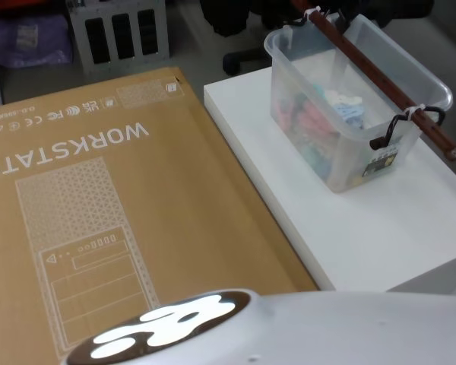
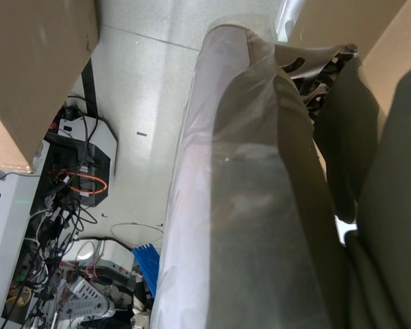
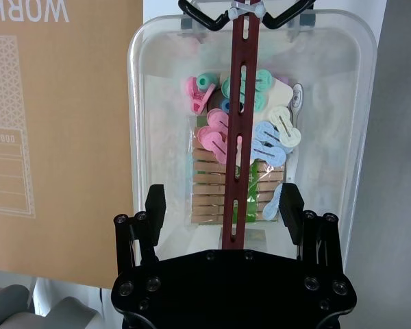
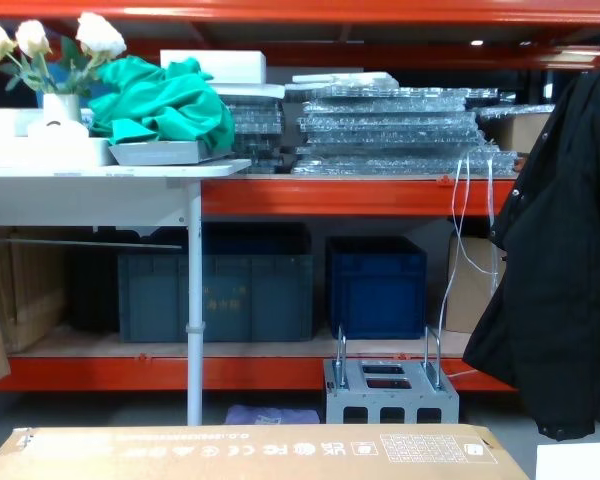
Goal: Use one hand to grasp the basket and place it at the designated location.
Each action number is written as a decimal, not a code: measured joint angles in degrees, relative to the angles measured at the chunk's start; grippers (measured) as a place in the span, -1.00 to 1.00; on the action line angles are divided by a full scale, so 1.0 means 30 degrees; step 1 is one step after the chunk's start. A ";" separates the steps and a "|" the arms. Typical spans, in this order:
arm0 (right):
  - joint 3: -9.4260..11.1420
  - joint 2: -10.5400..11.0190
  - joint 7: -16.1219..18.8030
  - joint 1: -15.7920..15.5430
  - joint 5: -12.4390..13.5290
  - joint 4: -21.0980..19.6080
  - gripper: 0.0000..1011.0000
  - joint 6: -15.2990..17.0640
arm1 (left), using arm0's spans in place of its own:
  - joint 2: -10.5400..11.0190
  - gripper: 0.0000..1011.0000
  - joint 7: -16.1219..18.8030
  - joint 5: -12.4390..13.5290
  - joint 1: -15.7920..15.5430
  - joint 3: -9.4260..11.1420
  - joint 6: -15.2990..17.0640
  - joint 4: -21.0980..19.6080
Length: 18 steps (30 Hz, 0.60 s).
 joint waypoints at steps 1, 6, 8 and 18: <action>0.0000 0.0000 0.0000 0.0000 0.0000 0.0000 0.98 -0.0001 | 0.0000 -1.00 0.0000 0.0000 0.0000 0.0000 0.0000 0.0000; -0.0001 -0.0001 0.0000 0.0000 0.0000 0.0000 0.98 -0.0001 | 0.0001 -1.00 -0.0001 -0.0001 0.0000 0.0001 0.0000 0.0000; 0.0000 -0.0001 0.0000 0.0000 0.0000 -0.0001 0.98 -0.0001 | 0.0001 -1.00 0.0000 -0.0001 0.0000 0.0001 -0.0001 0.0000; 0.0000 0.0000 0.0000 0.0000 0.0000 0.0000 0.98 -0.0001 | 0.0001 -1.00 -0.0001 -0.0001 -0.0001 0.0000 0.0000 0.0000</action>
